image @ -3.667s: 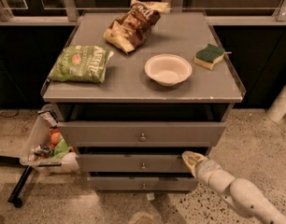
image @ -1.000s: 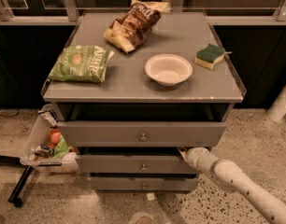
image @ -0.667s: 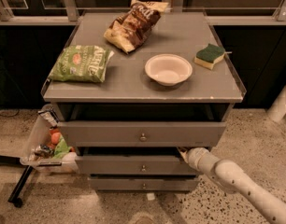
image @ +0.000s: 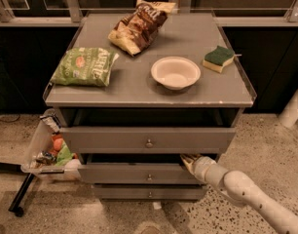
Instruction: Open middle drawer
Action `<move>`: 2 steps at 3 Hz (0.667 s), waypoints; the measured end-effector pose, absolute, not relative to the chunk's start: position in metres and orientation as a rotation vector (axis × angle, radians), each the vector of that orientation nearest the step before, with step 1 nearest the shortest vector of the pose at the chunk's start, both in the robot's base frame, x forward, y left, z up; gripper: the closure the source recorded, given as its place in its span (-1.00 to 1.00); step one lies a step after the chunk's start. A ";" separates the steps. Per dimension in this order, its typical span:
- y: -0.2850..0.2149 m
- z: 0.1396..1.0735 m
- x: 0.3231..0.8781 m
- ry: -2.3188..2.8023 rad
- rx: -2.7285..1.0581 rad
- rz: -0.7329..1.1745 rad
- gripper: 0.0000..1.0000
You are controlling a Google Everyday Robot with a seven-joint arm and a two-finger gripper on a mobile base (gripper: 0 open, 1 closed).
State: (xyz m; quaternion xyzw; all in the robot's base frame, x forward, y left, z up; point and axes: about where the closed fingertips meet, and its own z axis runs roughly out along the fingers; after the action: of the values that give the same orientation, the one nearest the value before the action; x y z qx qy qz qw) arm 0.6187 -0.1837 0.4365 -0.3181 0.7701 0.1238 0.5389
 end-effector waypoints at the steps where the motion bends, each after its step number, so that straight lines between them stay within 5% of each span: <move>1: -0.172 0.446 0.574 1.905 -0.630 0.467 1.00; 2: -0.129 0.443 0.506 1.991 -0.540 0.701 1.00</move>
Offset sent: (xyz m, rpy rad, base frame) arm -0.1984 0.1065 0.0080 0.4795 0.4942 0.0584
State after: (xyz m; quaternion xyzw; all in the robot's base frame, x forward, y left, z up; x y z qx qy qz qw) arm 0.5062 -0.1287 0.4433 -0.2195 0.8100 0.2853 0.4631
